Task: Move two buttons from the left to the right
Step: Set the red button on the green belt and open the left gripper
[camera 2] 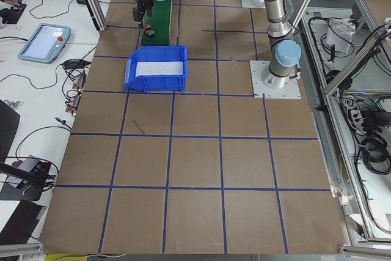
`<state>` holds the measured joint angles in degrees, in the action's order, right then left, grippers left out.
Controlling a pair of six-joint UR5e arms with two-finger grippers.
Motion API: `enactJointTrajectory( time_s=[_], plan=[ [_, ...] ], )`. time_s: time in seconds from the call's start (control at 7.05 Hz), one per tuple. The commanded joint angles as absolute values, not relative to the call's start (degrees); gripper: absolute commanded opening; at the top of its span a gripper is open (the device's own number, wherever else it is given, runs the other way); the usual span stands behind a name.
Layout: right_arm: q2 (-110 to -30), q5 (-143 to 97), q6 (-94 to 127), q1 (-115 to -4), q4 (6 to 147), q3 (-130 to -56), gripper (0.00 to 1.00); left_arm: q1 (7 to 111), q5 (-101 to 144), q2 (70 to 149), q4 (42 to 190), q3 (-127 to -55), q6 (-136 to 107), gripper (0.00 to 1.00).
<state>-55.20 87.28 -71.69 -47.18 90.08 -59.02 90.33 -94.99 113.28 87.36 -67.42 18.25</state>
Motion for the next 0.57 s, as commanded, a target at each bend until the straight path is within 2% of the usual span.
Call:
enactJointTrajectory(
  time_s=[0.0, 0.14, 0.43],
  plan=[
    [-62.11, 83.5, -71.89, -52.61, 77.49, -59.41, 1.0, 89.3, -95.53, 108.91, 90.61, -70.81, 18.02, 1.0],
    [-63.1, 83.32, -71.37, -55.26, 73.08, -59.41, 1.0, 88.25, -95.54, 106.81, 90.44, -74.06, 18.37, 1.0],
    [-61.62, 81.14, -71.98, -58.86, 73.65, -58.89, 1.0, 86.15, -95.1, 105.91, 90.35, -75.76, 19.07, 1.0]
  ],
)
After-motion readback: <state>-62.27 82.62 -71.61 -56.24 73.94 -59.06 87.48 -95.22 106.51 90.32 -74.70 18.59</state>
